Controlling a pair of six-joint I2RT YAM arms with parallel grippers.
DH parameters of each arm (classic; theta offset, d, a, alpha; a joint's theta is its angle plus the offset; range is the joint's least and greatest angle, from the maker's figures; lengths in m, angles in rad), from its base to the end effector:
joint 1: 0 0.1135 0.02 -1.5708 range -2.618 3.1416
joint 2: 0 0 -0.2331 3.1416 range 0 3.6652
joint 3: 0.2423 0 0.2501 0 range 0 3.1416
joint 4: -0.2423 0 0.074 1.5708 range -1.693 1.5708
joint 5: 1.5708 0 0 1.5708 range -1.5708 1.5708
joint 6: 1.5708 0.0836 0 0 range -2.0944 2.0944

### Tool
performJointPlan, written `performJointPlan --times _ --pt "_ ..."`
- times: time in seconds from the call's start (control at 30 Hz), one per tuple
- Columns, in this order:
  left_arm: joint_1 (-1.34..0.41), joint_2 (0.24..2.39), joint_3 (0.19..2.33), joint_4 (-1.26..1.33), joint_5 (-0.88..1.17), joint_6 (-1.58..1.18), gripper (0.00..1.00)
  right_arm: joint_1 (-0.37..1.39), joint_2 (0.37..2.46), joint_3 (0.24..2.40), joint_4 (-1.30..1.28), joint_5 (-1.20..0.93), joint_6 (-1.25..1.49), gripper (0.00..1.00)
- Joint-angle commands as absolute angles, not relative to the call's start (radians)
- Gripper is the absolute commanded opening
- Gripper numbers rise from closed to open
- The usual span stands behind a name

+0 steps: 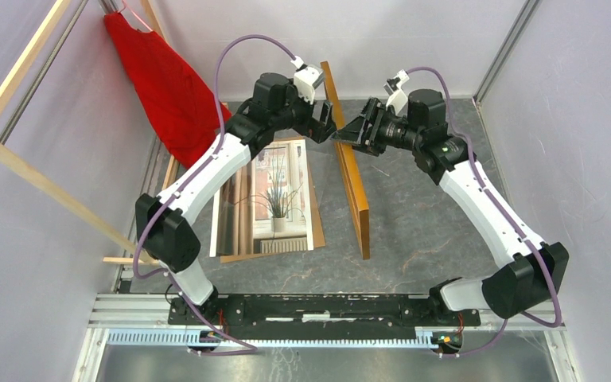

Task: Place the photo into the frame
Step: Turn over the photo frame at the center of the board.

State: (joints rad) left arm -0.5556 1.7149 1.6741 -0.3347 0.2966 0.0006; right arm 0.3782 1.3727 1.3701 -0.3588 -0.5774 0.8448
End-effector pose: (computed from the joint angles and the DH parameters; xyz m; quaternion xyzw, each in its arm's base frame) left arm 0.3624 -0.2538 0.3378 0.3044 0.7633 -0.2699 0.5018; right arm 0.3101 0.1723 0.3505 0.0249 0.8047 0.5047 0.3118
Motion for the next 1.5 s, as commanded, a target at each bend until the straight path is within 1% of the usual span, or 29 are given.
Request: performJointPlan --times 0.0,0.13,0.23,0.37,0.53,0.6,0.7,0.77,0.93,1.03,1.2,1.27,1.3,1.47 --pt "-0.575 1.752 1.757 -0.349 0.271 -0.006 1.00 0.377 1.387 1.487 -0.583 -0.478 0.616 0.66" --pt "-0.589 1.772 1.767 -0.359 0.263 0.018 1.00 0.377 1.398 1.556 -0.719 -0.350 0.495 0.64" --pt "-0.593 1.784 1.772 -0.366 0.261 0.028 1.00 0.377 1.397 1.564 -0.764 -0.297 0.446 0.57" --pt "-0.599 1.798 1.776 -0.385 0.252 0.045 1.00 0.377 1.393 1.595 -0.814 -0.218 0.404 0.51" --pt "-0.598 1.815 1.761 -0.416 0.220 0.072 1.00 0.371 1.393 1.668 -0.894 -0.063 0.356 0.38" --pt "-0.599 1.810 1.726 -0.419 0.208 0.088 1.00 0.364 1.390 1.688 -0.923 0.003 0.335 0.34" --pt "-0.598 1.796 1.645 -0.422 0.197 0.119 1.00 0.357 1.381 1.688 -0.952 0.128 0.298 0.24" --pt "-0.599 1.788 1.578 -0.430 0.191 0.158 1.00 0.354 1.376 1.671 -0.968 0.222 0.279 0.18" --pt "-0.617 1.770 1.424 -0.404 0.132 0.272 1.00 0.348 1.352 1.611 -0.976 0.383 0.250 0.10" --pt "-0.631 1.764 1.346 -0.366 0.087 0.321 1.00 0.347 1.333 1.563 -0.972 0.441 0.247 0.08" --pt "-0.660 1.759 1.260 -0.307 0.048 0.349 1.00 0.347 1.295 1.432 -0.933 0.460 0.240 0.06" --pt "-0.672 1.759 1.243 -0.289 0.036 0.352 1.00 0.344 1.287 1.378 -0.920 0.467 0.234 0.03" --pt "-0.676 1.759 1.235 -0.274 0.033 0.354 1.00 0.345 1.284 1.354 -0.916 0.471 0.232 0.00" --pt "-0.680 1.752 1.170 -0.169 0.050 0.388 1.00 0.345 1.257 1.237 -0.889 0.497 0.236 0.00"
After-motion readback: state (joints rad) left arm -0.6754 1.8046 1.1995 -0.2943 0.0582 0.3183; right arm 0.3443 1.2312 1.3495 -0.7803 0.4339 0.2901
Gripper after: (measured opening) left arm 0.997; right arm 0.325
